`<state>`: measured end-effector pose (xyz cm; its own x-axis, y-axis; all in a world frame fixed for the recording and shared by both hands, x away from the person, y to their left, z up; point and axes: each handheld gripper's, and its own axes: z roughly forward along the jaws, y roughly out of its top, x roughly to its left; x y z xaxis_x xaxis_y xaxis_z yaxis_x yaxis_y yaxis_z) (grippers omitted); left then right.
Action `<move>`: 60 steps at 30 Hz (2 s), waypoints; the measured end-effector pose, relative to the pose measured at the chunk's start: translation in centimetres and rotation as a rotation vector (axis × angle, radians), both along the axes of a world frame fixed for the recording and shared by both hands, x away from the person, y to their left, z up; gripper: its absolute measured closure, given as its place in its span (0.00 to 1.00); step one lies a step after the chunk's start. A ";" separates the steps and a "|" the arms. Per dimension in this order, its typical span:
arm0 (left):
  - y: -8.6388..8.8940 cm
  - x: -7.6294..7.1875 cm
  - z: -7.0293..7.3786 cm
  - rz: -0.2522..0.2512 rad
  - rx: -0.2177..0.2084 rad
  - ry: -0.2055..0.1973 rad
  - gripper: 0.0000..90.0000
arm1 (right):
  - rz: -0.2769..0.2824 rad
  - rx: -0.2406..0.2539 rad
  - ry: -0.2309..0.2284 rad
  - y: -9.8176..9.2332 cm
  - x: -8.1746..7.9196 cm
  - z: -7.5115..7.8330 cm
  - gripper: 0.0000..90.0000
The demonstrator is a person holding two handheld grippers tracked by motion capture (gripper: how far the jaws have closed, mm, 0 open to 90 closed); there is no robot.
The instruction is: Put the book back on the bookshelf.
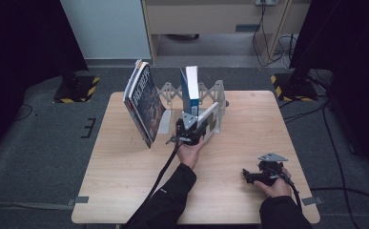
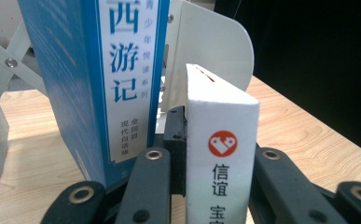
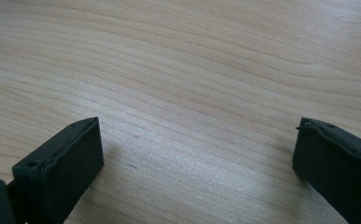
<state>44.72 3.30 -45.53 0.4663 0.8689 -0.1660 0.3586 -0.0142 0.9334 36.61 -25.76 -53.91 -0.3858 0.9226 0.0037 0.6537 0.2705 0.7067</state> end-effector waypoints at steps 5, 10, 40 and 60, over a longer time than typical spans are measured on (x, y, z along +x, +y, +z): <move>0.0 -0.2 -0.3 -0.006 -0.002 -0.008 0.83 | 0.000 0.000 0.000 0.0 0.0 0.0 0.02; 0.0 -1.1 -0.7 -0.021 0.014 0.010 0.81 | 0.002 -0.001 0.000 0.0 0.0 0.0 0.02; -0.2 -1.8 -3.0 -0.063 0.006 0.061 0.77 | 0.001 -0.001 0.001 0.2 0.0 0.0 0.02; 1.8 -4.0 -4.1 -0.092 -0.006 0.092 0.79 | -0.004 0.003 0.003 0.3 0.0 0.0 0.02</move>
